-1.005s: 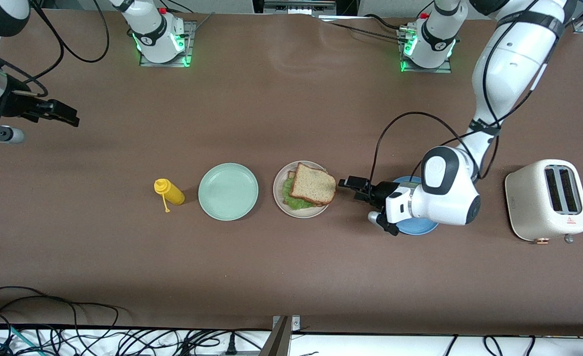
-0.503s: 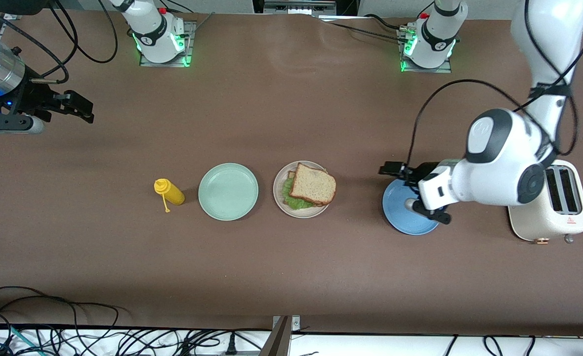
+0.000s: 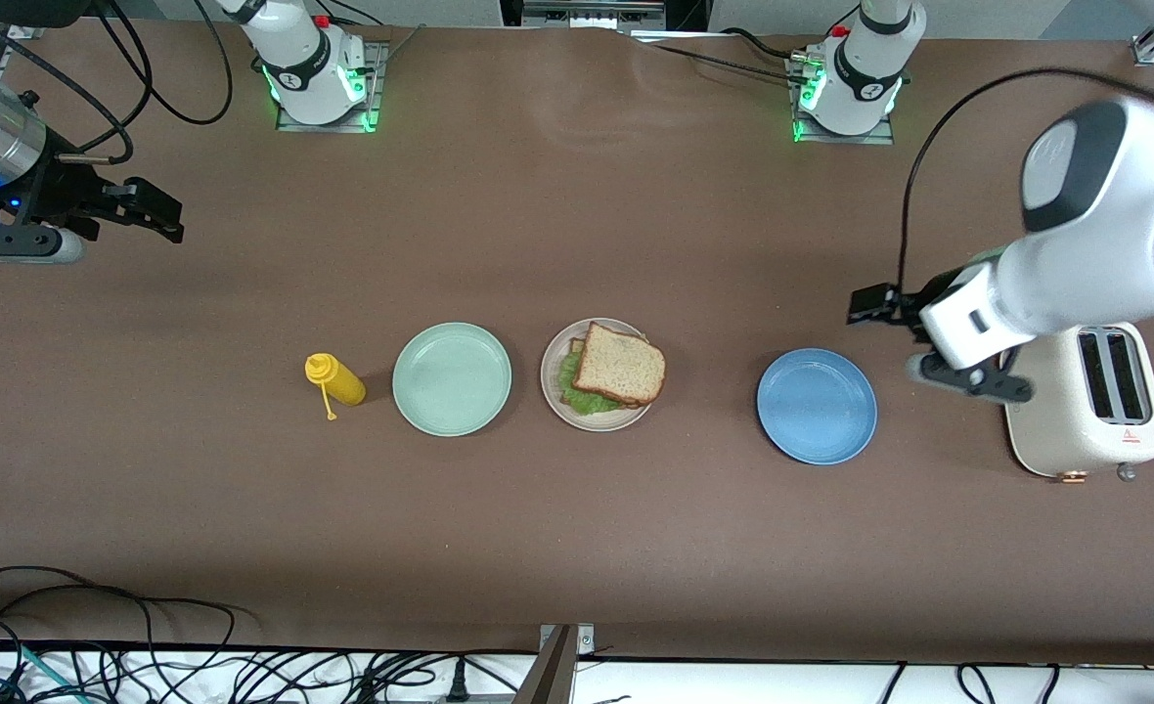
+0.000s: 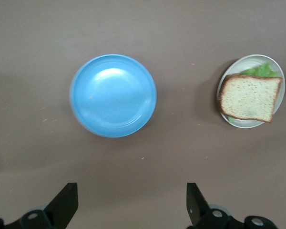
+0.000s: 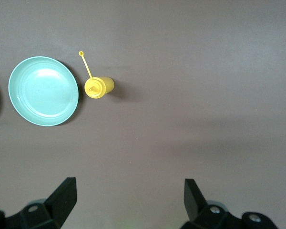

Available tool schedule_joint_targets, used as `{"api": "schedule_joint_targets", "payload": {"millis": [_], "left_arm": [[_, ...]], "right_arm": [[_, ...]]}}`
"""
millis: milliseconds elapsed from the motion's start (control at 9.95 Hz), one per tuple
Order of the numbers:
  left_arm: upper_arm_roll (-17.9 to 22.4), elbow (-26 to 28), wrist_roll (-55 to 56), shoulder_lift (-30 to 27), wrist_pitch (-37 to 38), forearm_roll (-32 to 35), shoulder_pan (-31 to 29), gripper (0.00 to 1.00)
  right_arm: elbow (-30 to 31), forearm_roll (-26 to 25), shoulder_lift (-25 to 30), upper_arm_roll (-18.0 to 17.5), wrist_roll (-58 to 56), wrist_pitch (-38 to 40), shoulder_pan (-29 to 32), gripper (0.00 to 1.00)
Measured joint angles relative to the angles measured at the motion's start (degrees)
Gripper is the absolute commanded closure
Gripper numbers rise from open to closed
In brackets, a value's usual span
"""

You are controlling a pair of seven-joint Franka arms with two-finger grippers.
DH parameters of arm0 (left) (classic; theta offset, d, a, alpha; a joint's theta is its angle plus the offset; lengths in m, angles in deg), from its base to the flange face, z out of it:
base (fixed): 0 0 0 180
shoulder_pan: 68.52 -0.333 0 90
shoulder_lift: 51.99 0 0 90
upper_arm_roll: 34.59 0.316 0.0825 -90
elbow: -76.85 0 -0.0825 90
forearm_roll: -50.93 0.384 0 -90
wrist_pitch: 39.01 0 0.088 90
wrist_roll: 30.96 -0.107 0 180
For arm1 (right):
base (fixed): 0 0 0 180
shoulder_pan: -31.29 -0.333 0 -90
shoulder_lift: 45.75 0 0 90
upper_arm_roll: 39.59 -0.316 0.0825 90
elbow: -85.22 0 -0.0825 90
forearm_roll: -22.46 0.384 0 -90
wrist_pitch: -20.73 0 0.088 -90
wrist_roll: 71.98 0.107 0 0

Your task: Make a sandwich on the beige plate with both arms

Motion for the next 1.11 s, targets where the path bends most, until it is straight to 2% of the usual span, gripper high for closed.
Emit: {"api": "schedule_joint_targets", "payload": {"millis": [201,402,704,1106], "left_arm": [[5.5,1.7,2.4,-5.8,0.9,3.1,5.5,0.0],[7.8,4.7,2.6,-10.4,0.9,3.1,6.0,0.0],[8.6,9.6,2.6,-14.8,0.9,2.9,5.2,0.0],[8.5,10.0,2.7,-15.9,0.4,2.2,5.2,0.0]], "right_arm": [[-0.1,0.0,0.1,0.9,0.9,0.0,0.2,0.0],[-0.1,0.0,0.1,3.2,2.9,0.0,0.6,0.0],[-0.5,0.0,0.2,3.5,3.1,0.0,0.6,0.0],[-2.0,0.0,0.2,3.4,3.1,0.0,0.5,0.0]]}}
